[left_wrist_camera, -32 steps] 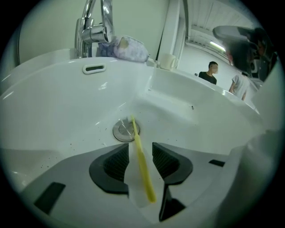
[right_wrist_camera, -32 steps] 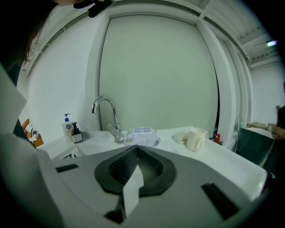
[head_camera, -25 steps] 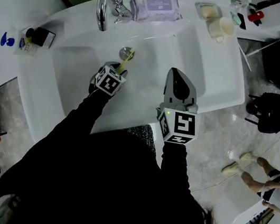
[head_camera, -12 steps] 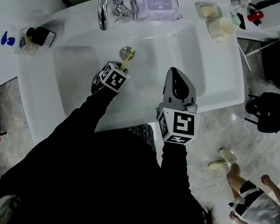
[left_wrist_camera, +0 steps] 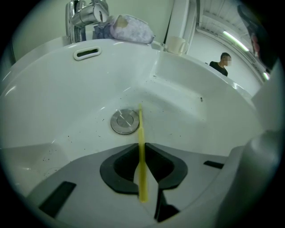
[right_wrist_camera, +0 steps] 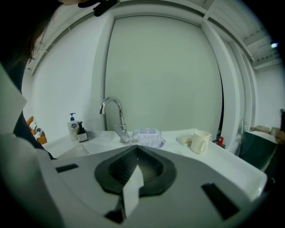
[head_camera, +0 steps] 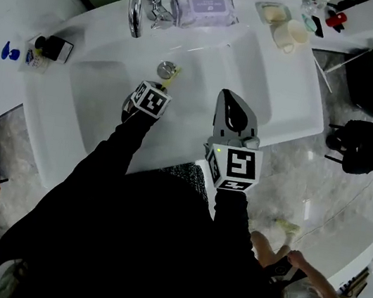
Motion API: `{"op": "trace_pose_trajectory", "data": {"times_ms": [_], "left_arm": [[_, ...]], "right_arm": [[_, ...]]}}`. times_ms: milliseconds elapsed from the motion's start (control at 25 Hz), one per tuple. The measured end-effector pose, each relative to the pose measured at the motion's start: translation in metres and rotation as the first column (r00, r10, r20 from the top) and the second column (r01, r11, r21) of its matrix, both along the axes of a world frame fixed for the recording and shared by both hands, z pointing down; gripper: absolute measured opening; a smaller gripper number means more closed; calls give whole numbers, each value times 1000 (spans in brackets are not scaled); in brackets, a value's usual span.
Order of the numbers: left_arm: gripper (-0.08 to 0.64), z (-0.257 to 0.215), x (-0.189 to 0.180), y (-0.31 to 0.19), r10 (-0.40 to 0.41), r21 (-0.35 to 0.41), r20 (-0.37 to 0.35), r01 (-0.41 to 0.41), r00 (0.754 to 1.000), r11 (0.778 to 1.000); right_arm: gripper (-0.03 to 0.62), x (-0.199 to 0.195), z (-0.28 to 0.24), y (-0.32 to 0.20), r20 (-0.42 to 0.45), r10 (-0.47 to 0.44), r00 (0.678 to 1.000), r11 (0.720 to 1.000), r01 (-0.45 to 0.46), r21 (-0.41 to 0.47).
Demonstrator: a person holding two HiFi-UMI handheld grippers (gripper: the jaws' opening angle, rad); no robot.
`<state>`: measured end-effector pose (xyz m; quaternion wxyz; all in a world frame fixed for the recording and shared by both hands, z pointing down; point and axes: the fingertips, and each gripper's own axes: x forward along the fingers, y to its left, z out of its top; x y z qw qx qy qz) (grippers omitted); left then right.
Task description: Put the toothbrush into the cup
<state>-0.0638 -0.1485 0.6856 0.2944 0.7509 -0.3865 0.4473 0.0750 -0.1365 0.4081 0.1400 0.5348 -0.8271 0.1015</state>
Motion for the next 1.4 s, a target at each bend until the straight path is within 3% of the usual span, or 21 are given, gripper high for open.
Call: {"op": "trace_pose_trajectory", "data": {"times_ms": [160, 400, 720, 880, 1000, 1120, 1240, 1400], "left_arm": [[52, -7, 1, 1, -6, 9, -47, 6, 999, 1000], [51, -40, 9, -12, 21, 104, -105, -10, 994, 995], [51, -99, 15, -15, 67, 220, -185, -25, 980, 975], [51, -137, 26, -13, 95, 294, -266, -13, 959, 956], [51, -175, 36, -12, 144, 385, -343, -1, 928, 923], [51, -217, 44, -9, 223, 495, -392, 1, 893, 869], [51, -251, 46, -6, 285, 578, -414, 8, 864, 816], [51, -282, 45, 1, 337, 650, -416, 17, 844, 760]], "right_arm": [[6, 2, -4, 2, 0, 0, 1000, 1000, 0, 23], [6, 5, -6, 4, 1, -1, 1000, 1000, 1, 28], [6, 7, -15, 3, 10, -7, 1000, 999, 6, 46], [6, 1, -20, 2, 24, -26, 999, 998, 24, 60], [6, -6, -23, 3, 32, -58, 998, 997, 56, 44], [6, -11, -29, 2, 34, -78, 996, 996, 76, 55], [6, -16, -39, 0, 35, -89, 995, 993, 86, 87], [6, -22, -47, -1, 34, -109, 993, 991, 106, 87]]}}
